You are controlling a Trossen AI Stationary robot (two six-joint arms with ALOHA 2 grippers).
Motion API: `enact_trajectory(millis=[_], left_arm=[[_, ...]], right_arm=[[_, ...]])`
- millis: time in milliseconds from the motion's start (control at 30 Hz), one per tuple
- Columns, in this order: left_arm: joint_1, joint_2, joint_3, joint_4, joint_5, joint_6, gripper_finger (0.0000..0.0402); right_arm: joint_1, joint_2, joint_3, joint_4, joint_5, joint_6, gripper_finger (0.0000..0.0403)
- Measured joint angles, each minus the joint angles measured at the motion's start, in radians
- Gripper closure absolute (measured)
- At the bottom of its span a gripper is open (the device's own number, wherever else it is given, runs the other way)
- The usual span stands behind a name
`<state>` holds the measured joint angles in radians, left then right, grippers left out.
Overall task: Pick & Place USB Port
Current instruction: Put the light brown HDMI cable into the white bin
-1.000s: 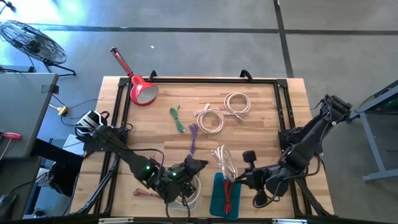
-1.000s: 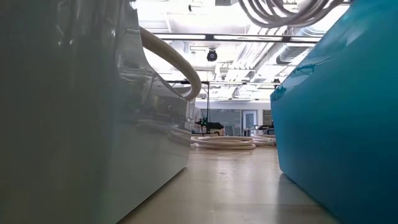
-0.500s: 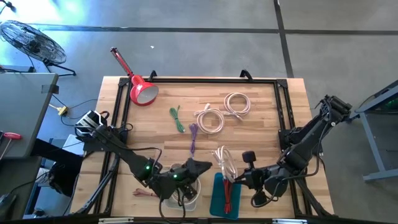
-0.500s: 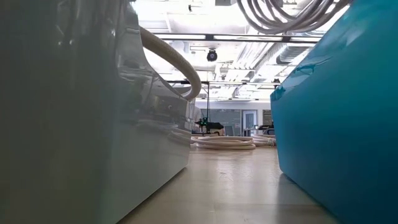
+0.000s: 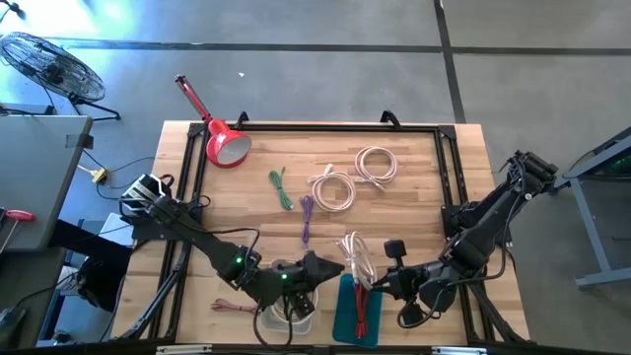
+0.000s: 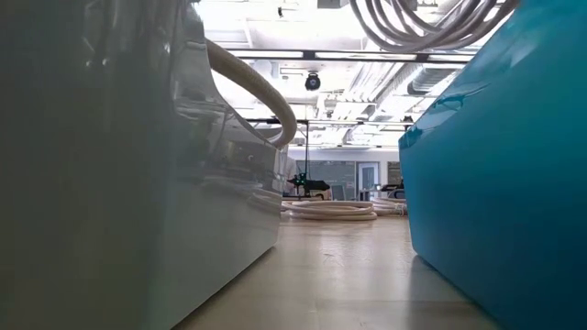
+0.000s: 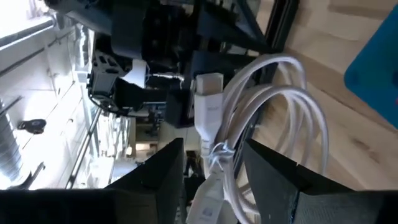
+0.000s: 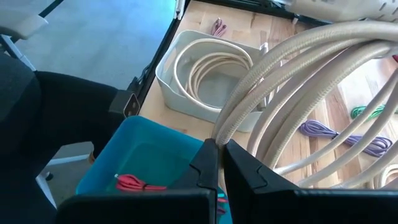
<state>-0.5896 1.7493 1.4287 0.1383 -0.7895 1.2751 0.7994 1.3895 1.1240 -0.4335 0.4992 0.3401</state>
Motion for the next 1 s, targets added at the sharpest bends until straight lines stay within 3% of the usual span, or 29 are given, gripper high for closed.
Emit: enact_trajectory(millis=[400, 800, 1000], left_arm=[[0.051, 0.000, 0.000, -0.007, 0.054, -0.072, 0.0239], [0.133, 0.000, 0.000, -0.079, 0.309, -0.228, 0.0239], [0.169, 0.001, 0.000, -0.090, 0.321, -0.286, 0.0239]], right_arm=[[0.000, 0.000, 0.000, -0.003, -0.020, 0.000, 0.0402], [0.000, 0.000, 0.000, -0.004, -0.037, -0.003, 0.0403], [0.000, 0.001, 0.000, -0.004, -0.036, -0.003, 0.0403]])
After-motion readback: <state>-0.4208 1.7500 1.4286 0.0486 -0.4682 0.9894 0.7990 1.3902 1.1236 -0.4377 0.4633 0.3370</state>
